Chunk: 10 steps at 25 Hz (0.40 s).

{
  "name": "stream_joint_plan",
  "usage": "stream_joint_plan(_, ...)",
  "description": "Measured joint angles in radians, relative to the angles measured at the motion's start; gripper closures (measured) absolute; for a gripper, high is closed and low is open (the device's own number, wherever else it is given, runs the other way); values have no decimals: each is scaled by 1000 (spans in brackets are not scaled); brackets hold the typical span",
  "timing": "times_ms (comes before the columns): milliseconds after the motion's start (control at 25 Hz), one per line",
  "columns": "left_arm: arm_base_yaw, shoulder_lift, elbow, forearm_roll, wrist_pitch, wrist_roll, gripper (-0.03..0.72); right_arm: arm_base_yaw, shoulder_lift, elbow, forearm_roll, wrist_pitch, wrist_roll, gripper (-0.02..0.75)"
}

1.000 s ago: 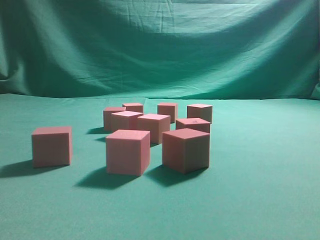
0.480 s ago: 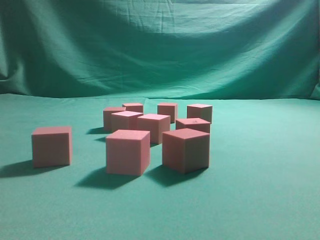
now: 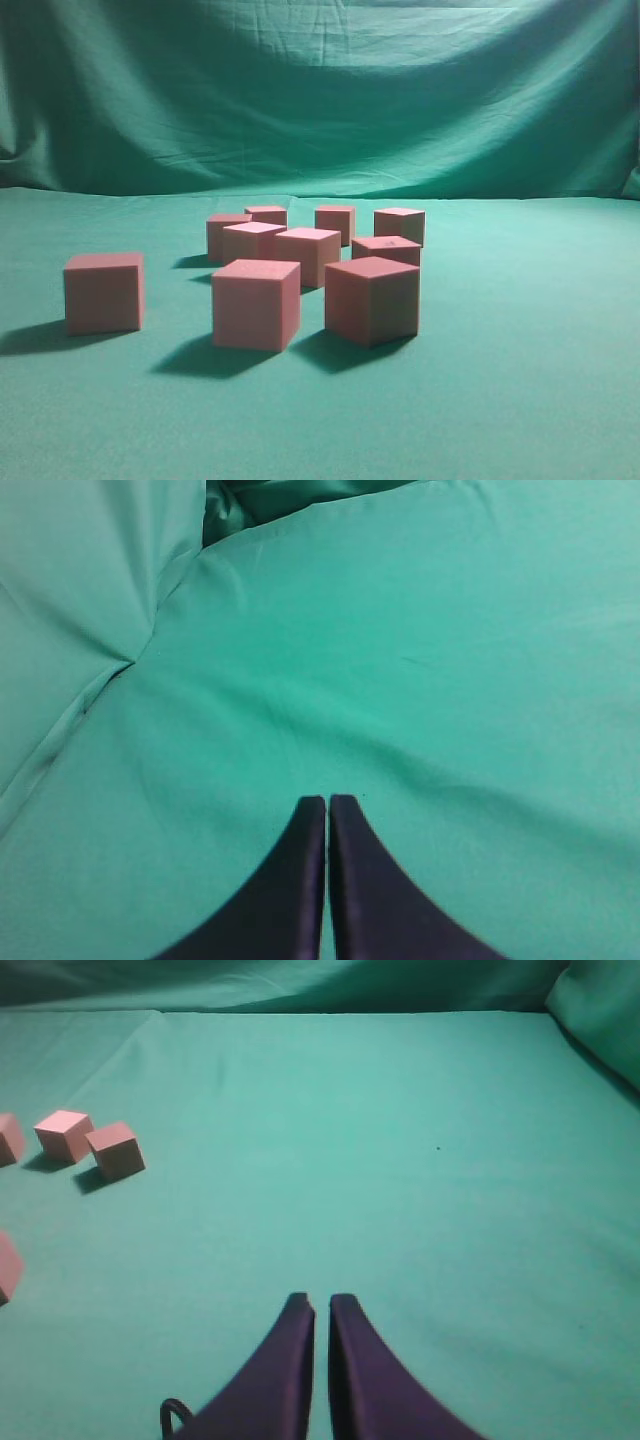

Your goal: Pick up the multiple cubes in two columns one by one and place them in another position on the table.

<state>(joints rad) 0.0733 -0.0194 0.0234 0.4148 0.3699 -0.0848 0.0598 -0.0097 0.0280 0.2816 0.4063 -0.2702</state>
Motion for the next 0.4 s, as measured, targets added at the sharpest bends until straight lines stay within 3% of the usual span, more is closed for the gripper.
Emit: stream_joint_plan(400, 0, 0, 0, 0, 0, 0, 688, 0, 0, 0, 48, 2, 19, 687)
